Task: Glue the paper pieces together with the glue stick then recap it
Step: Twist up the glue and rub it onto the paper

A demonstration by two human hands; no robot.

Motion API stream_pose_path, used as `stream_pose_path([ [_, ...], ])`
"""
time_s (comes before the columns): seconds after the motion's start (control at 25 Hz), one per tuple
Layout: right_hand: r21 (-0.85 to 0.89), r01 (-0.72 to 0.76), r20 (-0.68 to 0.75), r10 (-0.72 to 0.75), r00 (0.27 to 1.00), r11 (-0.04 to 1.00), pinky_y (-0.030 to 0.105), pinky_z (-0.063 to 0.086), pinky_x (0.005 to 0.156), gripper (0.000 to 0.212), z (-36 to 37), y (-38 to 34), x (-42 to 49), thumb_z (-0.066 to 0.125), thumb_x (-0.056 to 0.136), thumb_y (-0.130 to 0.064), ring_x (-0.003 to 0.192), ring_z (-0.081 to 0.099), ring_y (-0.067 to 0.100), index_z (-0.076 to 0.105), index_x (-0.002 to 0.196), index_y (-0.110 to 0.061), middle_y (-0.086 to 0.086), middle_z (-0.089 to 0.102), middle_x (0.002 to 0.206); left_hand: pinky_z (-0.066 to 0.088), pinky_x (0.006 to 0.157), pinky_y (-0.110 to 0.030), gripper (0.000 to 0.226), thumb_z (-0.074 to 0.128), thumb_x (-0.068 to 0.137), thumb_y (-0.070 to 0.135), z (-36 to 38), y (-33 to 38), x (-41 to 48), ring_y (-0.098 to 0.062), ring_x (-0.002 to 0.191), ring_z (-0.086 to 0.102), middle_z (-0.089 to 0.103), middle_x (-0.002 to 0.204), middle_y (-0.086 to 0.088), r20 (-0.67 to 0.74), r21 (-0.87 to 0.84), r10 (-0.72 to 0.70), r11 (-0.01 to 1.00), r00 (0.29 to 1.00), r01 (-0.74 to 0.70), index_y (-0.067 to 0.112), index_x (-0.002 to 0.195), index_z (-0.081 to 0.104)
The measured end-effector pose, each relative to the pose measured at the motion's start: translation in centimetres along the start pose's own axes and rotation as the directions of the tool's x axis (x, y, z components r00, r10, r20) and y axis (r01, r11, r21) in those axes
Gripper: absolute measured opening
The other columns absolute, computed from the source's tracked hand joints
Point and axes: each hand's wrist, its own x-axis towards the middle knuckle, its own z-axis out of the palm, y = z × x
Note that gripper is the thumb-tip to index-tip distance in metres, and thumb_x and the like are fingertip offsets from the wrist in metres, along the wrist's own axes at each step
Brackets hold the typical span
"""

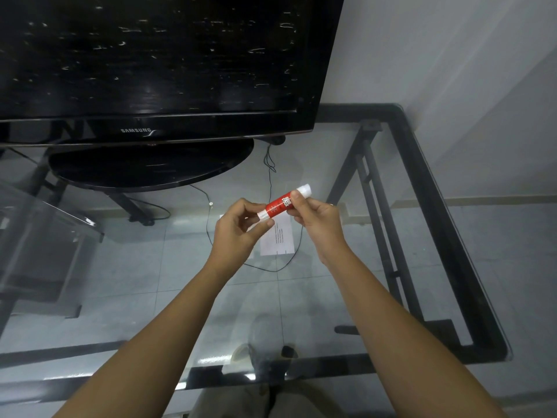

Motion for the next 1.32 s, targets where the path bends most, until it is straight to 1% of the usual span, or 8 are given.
stream_pose_path([
  [0.12,0.007,0.001,0.007,-0.001,1.0,1.0,0.014,0.051,0.074,0.016,0.3,0.1,0.0,0.061,0.081,-0.046,0.083,0.068,0.002,0.068,0.081,-0.031,-0.013,0.071,0.082,0.042,0.078,-0.013,0.021,0.072,0.077,0.005,0.1,-0.2,-0.1,-0.017,0.087,0.059,0.067,0.092,-0.005,-0.027,0.55,0.43,0.76,0.902,-0.345,0.014,0.09,0.058],
  [0.2,0.013,0.004,0.011,-0.004,1.0,1.0,0.016,0.052,0.077,0.02,0.4,0.0,0.0,0.061,0.081,-0.046,0.084,0.068,0.005,0.068,0.085,-0.028,-0.011,0.071,0.083,0.041,0.078,-0.011,0.025,0.071,0.078,0.004,0.2,-0.2,-0.2,-0.011,0.089,0.055,0.064,0.097,-0.012,0.011,0.585,0.466,0.714,0.885,-0.383,0.01,0.096,0.055],
  [0.32,0.019,0.006,0.014,-0.006,1.0,1.0,0.016,0.052,0.075,0.018,0.3,-0.1,-0.1,0.061,0.081,-0.046,0.082,0.068,0.004,0.069,0.08,-0.03,-0.013,0.072,0.079,0.047,0.077,-0.008,0.037,0.07,0.081,0.021,-0.1,0.4,-0.1,-0.001,0.095,0.058,0.06,0.11,0.004,0.019,0.256,0.119,0.959,0.993,-0.12,0.021,0.112,0.052],
  [0.52,-0.257,0.162,0.139,-0.13,0.982,0.953,0.028,0.047,0.09,0.036,-0.2,1.2,0.8,0.052,0.085,-0.049,0.101,0.06,0.003,0.062,0.113,-0.028,-0.003,0.067,0.113,0.051,0.076,-0.017,0.024,0.066,0.083,0.021,-0.4,-0.2,0.3,-0.008,0.092,0.065,0.069,0.097,0.009,-0.061,-0.098,-0.118,0.989,0.991,0.112,0.018,0.107,0.064],
  [0.68,-0.804,0.348,0.351,-0.088,0.932,0.483,0.04,0.025,0.11,0.056,-0.6,4.9,2.1,0.044,0.095,-0.033,0.139,0.022,0.025,0.024,0.142,-0.011,0.009,0.024,0.152,0.051,0.079,-0.02,0.018,0.061,0.088,0.017,-1.1,-0.8,0.2,-0.011,0.085,0.065,0.068,0.094,0.002,-0.101,-0.418,-0.318,0.873,0.943,0.25,0.016,0.105,0.065],
  [0.84,-0.865,0.464,0.475,0.013,0.88,0.191,0.039,0.017,0.112,0.05,-1.2,7.7,1.8,0.039,0.097,-0.028,0.141,0.014,0.028,0.024,0.141,-0.008,0.008,0.021,0.154,0.052,0.077,-0.02,0.014,0.061,0.088,0.014,-1.8,-1.2,0.1,-0.011,0.083,0.066,0.068,0.095,0.0,-0.089,-0.558,-0.372,0.787,0.924,0.263,0.019,0.098,0.068],
  [1.08,-0.857,0.457,0.472,0.003,0.882,0.237,0.037,0.015,0.113,0.053,-3.1,9.8,-0.9,0.042,0.096,-0.031,0.142,0.013,0.025,0.025,0.141,-0.012,0.005,0.022,0.154,0.051,0.064,-0.015,0.019,0.055,0.089,0.01,-1.6,-2.4,0.4,-0.006,0.068,0.062,0.071,0.077,0.004,-0.033,-0.672,-0.453,0.67,0.891,0.316,0.016,0.086,0.073],
  [1.32,-0.823,0.423,0.445,-0.031,0.895,0.379,0.035,0.012,0.112,0.056,-4.5,10.9,-2.3,0.047,0.093,-0.037,0.141,0.015,0.021,0.027,0.141,-0.016,0.002,0.023,0.153,0.051,0.055,-0.02,0.013,0.057,0.084,0.019,-0.1,-3.8,0.1,-0.013,0.057,0.058,0.069,0.075,-0.009,0.136,-0.911,-0.626,0.226,0.768,0.346,0.006,0.083,0.057],
])
